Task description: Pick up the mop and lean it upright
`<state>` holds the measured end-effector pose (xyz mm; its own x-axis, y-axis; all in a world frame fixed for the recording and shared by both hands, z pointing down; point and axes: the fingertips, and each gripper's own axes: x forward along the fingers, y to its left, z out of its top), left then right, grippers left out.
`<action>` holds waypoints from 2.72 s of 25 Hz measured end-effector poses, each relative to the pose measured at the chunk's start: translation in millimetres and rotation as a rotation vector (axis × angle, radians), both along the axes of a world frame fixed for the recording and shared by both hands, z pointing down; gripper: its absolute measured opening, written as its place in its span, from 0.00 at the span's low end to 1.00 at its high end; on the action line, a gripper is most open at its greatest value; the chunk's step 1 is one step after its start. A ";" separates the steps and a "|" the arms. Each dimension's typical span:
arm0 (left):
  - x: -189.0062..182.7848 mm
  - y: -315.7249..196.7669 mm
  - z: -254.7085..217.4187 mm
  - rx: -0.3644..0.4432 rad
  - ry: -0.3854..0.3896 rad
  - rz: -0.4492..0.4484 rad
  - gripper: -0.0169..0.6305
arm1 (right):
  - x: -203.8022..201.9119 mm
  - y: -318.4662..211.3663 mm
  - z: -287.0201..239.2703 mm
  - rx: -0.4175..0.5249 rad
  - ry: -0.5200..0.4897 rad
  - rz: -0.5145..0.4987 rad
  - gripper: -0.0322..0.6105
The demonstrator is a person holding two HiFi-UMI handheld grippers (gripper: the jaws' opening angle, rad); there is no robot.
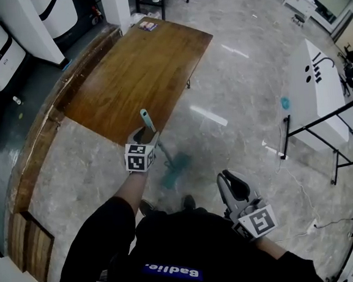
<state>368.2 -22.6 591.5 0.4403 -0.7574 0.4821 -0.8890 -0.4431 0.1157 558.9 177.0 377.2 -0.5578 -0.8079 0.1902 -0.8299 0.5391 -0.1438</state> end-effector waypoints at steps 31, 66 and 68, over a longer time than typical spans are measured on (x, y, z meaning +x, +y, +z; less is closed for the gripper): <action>39.1 13.7 16.0 -0.038 0.001 0.062 0.22 | 26.0 -8.4 -2.0 0.011 -0.005 -0.029 0.13; -7.2 176.7 -109.1 0.184 0.047 -0.162 0.22 | -76.4 -8.4 2.4 0.033 -0.123 -0.513 0.11; -12.4 185.4 -127.8 0.206 0.061 -0.164 0.21 | -85.9 -6.6 -0.3 0.034 -0.127 -0.524 0.11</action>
